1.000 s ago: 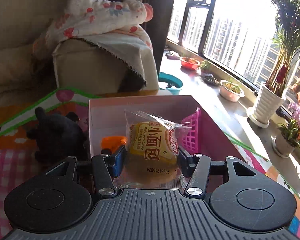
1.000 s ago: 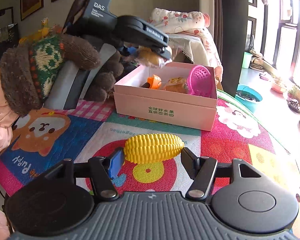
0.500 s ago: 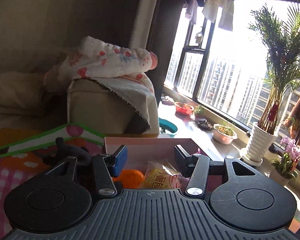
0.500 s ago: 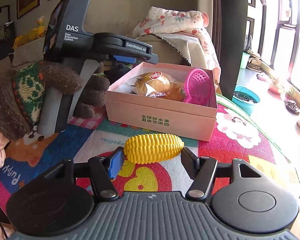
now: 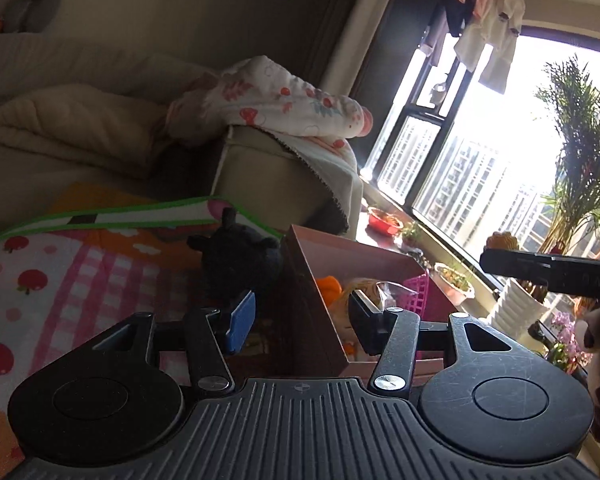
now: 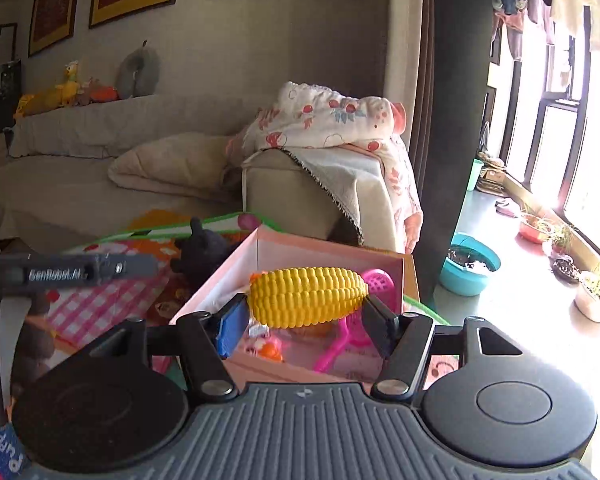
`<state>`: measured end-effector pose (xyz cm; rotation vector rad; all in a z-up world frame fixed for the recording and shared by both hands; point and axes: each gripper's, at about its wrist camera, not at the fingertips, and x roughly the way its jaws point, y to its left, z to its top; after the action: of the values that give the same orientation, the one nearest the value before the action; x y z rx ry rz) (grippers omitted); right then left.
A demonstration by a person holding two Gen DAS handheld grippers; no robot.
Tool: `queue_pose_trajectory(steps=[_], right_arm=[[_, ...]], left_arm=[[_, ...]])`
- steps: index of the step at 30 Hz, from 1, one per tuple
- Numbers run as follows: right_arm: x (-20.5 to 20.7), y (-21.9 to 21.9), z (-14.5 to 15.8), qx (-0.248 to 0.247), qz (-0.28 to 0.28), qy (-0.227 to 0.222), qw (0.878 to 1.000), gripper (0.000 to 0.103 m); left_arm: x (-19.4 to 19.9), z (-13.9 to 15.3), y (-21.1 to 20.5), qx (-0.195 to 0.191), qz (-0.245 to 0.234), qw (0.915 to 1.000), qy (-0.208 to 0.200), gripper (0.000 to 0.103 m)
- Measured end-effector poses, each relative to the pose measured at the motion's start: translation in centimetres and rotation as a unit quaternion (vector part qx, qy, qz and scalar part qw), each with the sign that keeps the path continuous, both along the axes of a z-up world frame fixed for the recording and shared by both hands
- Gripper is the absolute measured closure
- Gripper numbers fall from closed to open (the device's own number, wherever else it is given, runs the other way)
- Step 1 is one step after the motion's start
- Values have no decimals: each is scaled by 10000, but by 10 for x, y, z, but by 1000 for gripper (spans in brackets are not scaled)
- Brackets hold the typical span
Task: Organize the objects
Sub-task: 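Drop the bun into the pink box with the left tool while the right tool drops the corn in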
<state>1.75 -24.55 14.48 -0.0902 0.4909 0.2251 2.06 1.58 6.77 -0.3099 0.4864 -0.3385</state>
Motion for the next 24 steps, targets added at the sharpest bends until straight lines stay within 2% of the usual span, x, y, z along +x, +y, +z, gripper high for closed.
queue_pose_trajectory(steps=[5,7,8,12,17,19,24], right_arm=[[83,8,15,430,-121,171,9989,39],[98,9,10,499,-330,243,9979,24],[98,9,7,497,-358,231,9979,23],[73,9,-10,355,-227,248,9988,18],[1,3,-40,-14,30,203,9998,13],[-25,0,-55,20,93,220,9997,6],[-57,3,-97,86,62,385,9992,3]], left_arm=[[-2,-11,9,213,4,9997,127,47],[-2,-18,14,305,14,9993,226,47],[-2,-20,17,326,19,9991,279,47],[8,-35,22,372,189,9970,651,47],[20,-41,16,287,93,9962,817,47],[30,-41,12,272,80,9959,859,47],[66,-42,7,367,595,9925,1003,47]])
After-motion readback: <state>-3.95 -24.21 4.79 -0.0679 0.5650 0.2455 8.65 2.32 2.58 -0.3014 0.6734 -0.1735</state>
